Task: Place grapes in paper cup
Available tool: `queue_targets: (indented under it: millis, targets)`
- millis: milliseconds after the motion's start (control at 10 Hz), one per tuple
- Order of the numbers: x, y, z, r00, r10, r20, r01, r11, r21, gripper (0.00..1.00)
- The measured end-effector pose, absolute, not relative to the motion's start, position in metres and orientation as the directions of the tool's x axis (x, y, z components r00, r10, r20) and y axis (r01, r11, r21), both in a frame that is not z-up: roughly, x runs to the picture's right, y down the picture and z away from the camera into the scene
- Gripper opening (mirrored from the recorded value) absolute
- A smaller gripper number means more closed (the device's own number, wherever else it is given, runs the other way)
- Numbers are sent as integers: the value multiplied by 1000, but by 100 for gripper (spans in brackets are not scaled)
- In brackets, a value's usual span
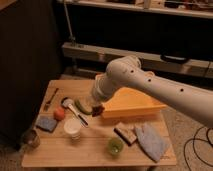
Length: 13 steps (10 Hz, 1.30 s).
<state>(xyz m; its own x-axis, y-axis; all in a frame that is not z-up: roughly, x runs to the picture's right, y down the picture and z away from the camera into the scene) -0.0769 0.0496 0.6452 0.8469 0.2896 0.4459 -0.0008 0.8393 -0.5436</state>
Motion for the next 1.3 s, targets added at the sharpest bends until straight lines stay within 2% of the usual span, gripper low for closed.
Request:
queue_targets:
  millis: [500,1300]
  targets:
    - [-106,50,647,828,281,485,49,825,-562,0]
    - [-164,77,614,769,238,593,156,830,-536,0]
